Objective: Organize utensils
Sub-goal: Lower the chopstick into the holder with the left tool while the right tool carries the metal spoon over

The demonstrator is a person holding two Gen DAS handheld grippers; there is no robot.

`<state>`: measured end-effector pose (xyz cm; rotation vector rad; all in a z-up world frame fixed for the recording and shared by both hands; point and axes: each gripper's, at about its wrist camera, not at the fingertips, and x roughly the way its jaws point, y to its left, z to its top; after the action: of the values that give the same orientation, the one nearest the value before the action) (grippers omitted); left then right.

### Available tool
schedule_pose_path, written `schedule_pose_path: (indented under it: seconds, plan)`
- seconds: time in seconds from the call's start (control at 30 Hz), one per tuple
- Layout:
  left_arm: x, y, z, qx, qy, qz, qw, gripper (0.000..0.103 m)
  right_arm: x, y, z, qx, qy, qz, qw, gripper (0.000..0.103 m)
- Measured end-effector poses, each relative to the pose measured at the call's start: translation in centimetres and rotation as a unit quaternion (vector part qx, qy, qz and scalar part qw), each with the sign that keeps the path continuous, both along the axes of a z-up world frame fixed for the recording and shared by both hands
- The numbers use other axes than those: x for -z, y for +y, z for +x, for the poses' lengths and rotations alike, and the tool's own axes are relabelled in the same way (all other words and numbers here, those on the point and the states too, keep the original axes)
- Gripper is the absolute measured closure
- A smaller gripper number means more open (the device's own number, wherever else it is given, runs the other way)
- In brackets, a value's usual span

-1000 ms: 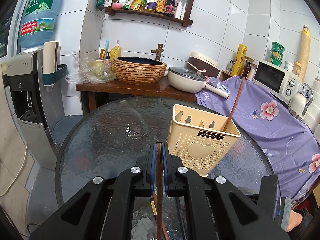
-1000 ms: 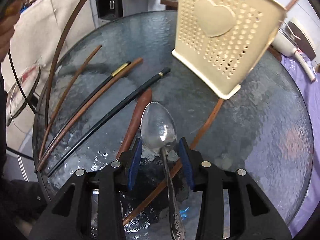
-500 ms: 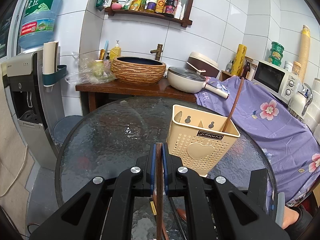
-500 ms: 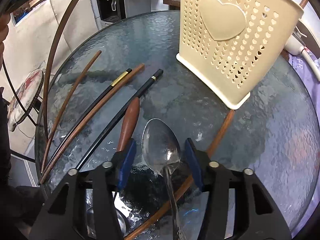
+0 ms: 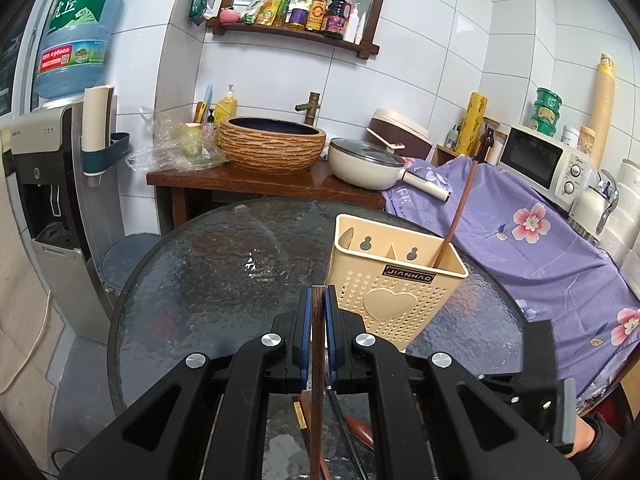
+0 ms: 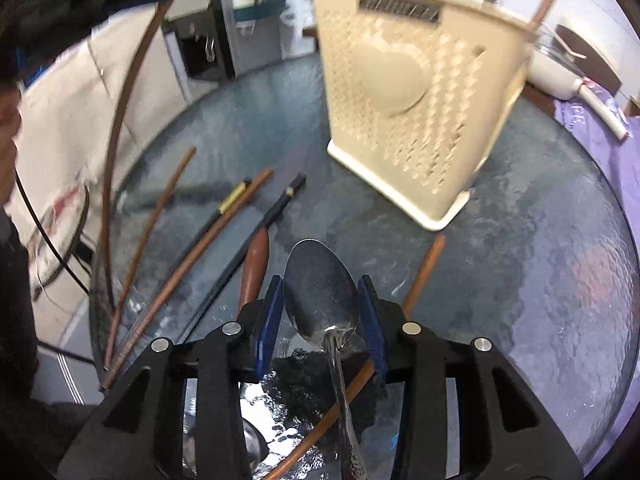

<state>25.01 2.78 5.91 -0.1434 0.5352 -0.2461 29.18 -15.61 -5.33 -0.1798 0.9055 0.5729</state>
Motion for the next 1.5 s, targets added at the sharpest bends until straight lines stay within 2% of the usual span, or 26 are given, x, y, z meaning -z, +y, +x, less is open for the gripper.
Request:
schedule_pose_path:
  seconds: [0.27, 0.4, 0.87, 0.97, 1.3, 1.5]
  plan:
    - [-1.3, -0.1, -1.1, 0.01, -0.019, -0.003, 0.9998, 0.097, -4.3, -2.0, -1.8, 0.03, -0.044, 0.064, 0.997, 0.064]
    - [-2.0, -0.1, -1.6, 0.012, -0.029, -0.002, 0.9995, 0.097, -5.4, -2.2, -2.4, 0.037, -0.054, 0.076, 0.995, 0.065]
    - [-3.6, 0.0, -2.4, 0.021, -0.044, -0.005, 0.9988, 0.097, -8.0, -2.7, -2.7, 0.042, -0.052, 0.131, 0.989, 0.065]
    - [-4.1, -0.1, -2.5, 0.022, -0.051, -0.004, 0.9984, 0.097, -9.0, -2.6, -2.9, 0.044, -0.065, 0.141, 0.987, 0.065]
    - [-6.9, -0.8, -2.7, 0.031, -0.081, -0.001, 0.9962, 0.097, -12.0, -2.3, -2.5, 0.045, -0.095, 0.163, 0.981, 0.065]
    - [-9.9, -1.4, -2.8, 0.038, -0.111, 0.004, 0.9931, 0.097, -14.5, -2.4, -1.6, 0.044, -0.106, 0.181, 0.977, 0.065]
